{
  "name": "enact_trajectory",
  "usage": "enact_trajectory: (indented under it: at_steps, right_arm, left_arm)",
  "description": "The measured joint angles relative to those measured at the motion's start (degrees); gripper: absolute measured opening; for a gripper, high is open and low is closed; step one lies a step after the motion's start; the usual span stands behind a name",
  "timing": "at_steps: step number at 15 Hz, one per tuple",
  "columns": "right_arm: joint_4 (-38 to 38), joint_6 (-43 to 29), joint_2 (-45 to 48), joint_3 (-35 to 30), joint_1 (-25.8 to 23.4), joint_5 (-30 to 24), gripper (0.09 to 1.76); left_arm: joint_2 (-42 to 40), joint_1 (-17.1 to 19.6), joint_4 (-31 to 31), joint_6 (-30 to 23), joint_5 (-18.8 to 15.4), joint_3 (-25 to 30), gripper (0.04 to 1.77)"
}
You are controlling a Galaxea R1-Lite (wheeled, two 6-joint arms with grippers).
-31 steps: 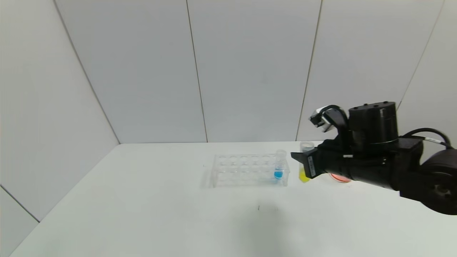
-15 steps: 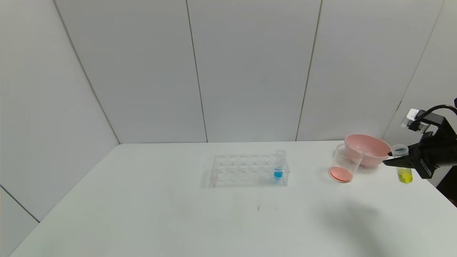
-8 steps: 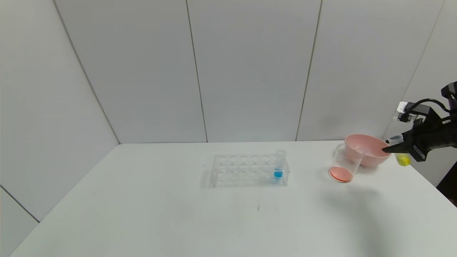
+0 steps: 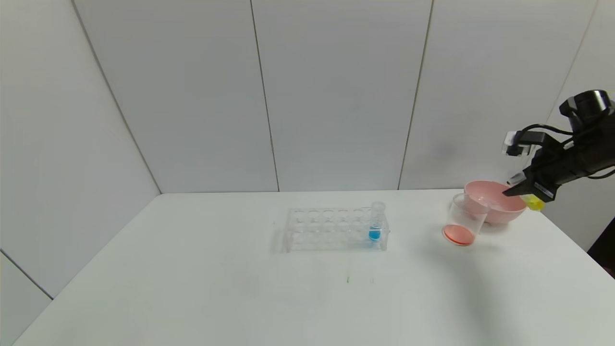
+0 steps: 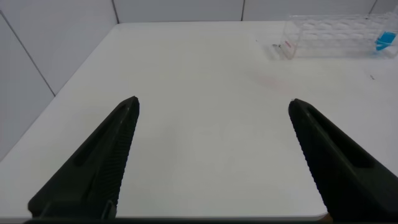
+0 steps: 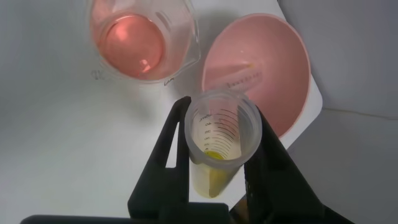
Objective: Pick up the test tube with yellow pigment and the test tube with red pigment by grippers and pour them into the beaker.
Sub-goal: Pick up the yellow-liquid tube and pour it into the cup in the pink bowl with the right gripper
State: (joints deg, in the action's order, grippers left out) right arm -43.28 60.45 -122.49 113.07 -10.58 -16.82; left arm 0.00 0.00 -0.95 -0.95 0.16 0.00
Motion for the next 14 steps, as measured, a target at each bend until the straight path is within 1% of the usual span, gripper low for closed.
enact_trajectory:
  at_steps: [3, 7, 14]
  right_arm:
    - [0.1, 0.1, -1.3, 1.4, 2.6, 5.1, 0.56]
    - [-0.1, 0.4, -1.7, 1.5, 5.2, 13.0, 0.56]
    - [-1.5, 1.3, -2.0, 1.5, 8.5, 17.7, 0.56]
  left_arm:
    - [0.0, 0.0, 0.0, 0.0, 0.0, 0.0, 1.72]
    - [0.0, 0.0, 0.0, 0.0, 0.0, 0.0, 1.72]
    - [0.0, 0.0, 0.0, 0.0, 0.0, 0.0, 1.72]
